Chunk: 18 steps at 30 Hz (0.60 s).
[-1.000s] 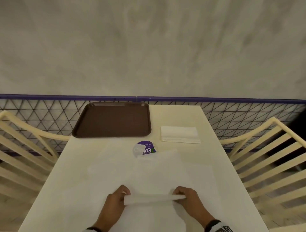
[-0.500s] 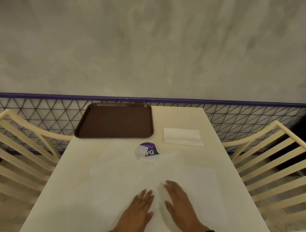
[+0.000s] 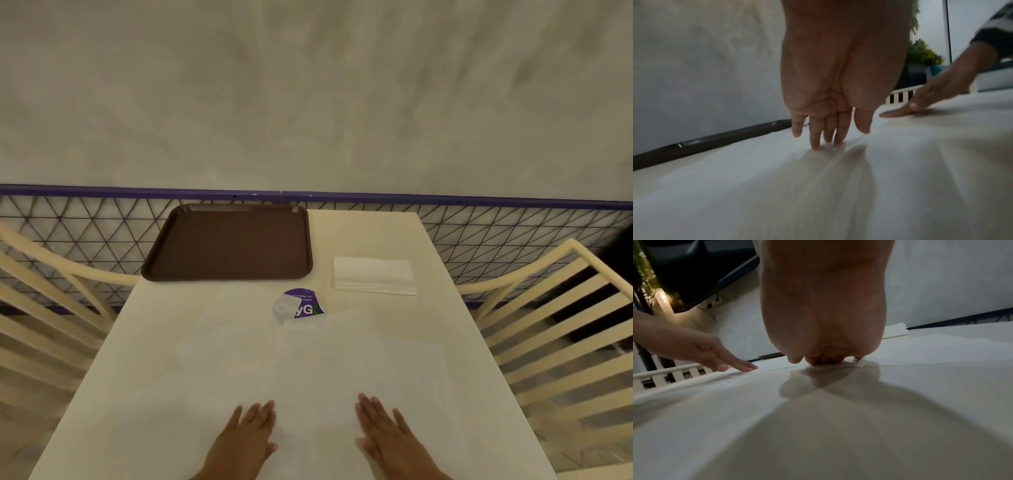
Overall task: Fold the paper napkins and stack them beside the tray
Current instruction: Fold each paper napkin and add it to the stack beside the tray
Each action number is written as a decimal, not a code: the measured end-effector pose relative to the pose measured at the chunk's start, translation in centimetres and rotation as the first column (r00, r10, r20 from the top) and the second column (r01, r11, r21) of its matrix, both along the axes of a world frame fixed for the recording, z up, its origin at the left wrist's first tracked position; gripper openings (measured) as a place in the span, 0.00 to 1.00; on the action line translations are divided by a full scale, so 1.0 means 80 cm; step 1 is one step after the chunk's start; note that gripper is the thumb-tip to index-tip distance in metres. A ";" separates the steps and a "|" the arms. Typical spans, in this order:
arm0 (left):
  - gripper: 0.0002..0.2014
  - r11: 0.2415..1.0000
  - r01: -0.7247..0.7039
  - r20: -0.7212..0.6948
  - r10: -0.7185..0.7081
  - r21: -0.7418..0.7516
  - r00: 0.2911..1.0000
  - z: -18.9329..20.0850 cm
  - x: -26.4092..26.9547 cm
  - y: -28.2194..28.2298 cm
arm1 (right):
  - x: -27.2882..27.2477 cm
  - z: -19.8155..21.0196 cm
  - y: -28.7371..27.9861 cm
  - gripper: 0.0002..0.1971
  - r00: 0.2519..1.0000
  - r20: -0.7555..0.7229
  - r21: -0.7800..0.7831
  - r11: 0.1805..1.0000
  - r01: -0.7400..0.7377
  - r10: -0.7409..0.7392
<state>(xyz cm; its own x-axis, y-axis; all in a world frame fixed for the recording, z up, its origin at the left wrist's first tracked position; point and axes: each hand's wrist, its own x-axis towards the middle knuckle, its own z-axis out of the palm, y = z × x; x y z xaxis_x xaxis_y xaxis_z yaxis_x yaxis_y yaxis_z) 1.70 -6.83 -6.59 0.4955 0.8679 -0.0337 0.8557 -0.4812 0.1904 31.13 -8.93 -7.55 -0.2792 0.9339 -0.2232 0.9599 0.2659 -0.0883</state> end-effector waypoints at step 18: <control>0.35 0.974 -0.049 -0.348 -0.032 -0.221 0.937 0.072 0.107 0.117 | 0.009 0.052 0.029 0.24 0.808 -0.556 -0.224 0.971 0.079 -0.194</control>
<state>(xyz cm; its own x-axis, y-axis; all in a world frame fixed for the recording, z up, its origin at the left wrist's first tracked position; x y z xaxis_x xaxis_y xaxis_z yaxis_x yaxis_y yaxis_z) 10.27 2.54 -0.82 0.4099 0.8220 -0.3953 0.8913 -0.4531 -0.0181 31.87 -6.61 -3.37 -0.2821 0.9309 -0.2322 0.7453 0.0603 -0.6640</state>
